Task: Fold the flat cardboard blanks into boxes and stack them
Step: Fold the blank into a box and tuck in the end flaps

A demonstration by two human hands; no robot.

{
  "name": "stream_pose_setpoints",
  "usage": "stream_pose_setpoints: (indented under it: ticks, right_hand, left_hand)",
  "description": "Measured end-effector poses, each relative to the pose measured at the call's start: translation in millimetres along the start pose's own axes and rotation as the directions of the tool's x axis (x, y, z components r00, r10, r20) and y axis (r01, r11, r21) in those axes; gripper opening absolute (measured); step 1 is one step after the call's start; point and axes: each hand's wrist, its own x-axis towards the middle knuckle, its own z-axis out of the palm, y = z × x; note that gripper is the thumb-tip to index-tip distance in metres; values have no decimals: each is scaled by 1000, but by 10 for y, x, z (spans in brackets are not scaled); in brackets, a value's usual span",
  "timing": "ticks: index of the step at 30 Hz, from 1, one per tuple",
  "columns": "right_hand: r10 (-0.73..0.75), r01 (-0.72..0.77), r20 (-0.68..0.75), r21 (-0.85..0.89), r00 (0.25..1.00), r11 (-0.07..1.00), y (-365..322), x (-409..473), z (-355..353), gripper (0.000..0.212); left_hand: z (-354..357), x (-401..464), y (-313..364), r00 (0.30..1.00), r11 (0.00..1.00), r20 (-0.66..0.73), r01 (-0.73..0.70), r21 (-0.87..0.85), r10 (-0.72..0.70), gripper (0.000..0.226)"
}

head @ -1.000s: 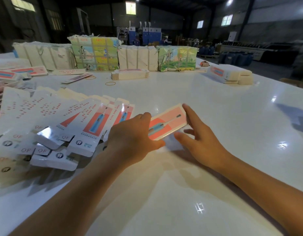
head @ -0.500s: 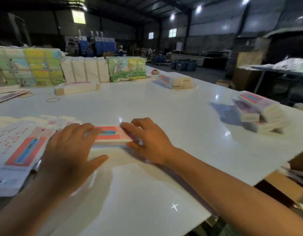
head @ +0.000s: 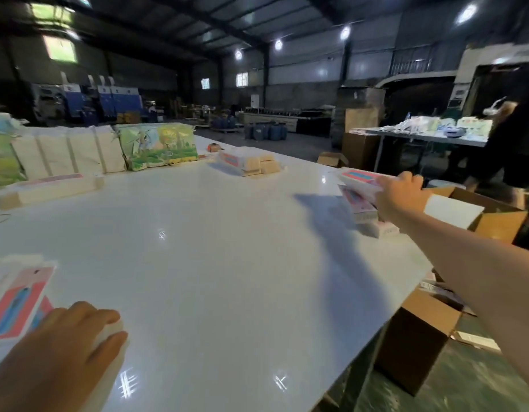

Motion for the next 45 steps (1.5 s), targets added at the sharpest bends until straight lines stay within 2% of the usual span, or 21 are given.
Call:
stream_pose_setpoints:
  ticks: [2,5,7,9,12,14,16,18,20,23,28,31,33,35,38,40,42,45]
  right_hand:
    - [37,-32,76,-76,996,997,156,-11,69,36]
    - [48,-44,77,-52,996,998,74,-37,-22,41]
    - [-58,59,-12,91,998,994,-148,-82,-128,44]
    - [-222,249,-133,239,966,939,-521,-235,-261,41]
    - [-487,521,-194,420,852,743,-1198,-752,-469,29]
    - [-625,601,-158,528,764,600,-1507,-1208,-509,23]
    - [-758,644,-78,587,648,491,-1766,-1702,-451,20]
    - [-846,692,27,562,533,454,-1943,-2089,-334,19]
    - [-882,730,77,531,465,431,-2020,-2327,-215,23]
    - [-890,738,39,544,455,401,-2022,-2390,-126,24]
    - [-890,720,10,584,455,375,-2010,-2393,-139,19]
    - [-877,691,3,615,481,381,-1987,-2394,-140,18]
    - [-878,680,1,631,480,372,-1992,-2388,-153,17]
    - [-881,679,-5,639,473,361,-2002,-2399,-163,17]
    - [-884,676,-1,645,468,357,-1992,-2397,-157,18]
    - [-884,674,-1,648,467,355,-1990,-2399,-162,19]
    - [-885,674,-12,653,466,346,-1991,-2405,-167,20]
    - [-884,668,-6,657,468,349,-1989,-2406,-178,18]
  left_hand:
    - [-11,5,30,1000,1000,-14,-11,8,11,26]
    - [-104,39,142,1000,999,-6,-23,30,23,18]
    - [-215,41,266,999,998,20,-38,52,37,16]
    - [-357,26,409,998,998,55,-11,61,7,22]
    - [-474,3,549,989,994,106,95,61,-101,40]
    - [-475,37,613,972,987,174,147,69,-157,48]
    - [-478,38,592,967,984,200,141,108,-160,52]
    - [-486,17,577,961,984,224,139,110,-160,53]
    - [-491,-13,552,961,984,221,147,105,-167,45]
    - [-482,-33,547,970,985,178,148,92,-163,36]
    - [-500,-54,565,968,986,184,166,36,-169,33]
    - [-633,2,527,955,950,77,293,-105,-286,30]
    - [-809,100,381,890,886,-17,452,-101,-456,31]
    - [-1006,193,158,805,802,-12,591,84,-592,38]
    - [-1254,215,-165,666,609,23,668,428,-746,59]
    - [-1341,163,-324,578,508,56,664,549,-814,72]
    - [-1370,125,-405,544,486,91,647,588,-834,73]
    - [-1389,135,-450,502,491,127,707,508,-855,68]
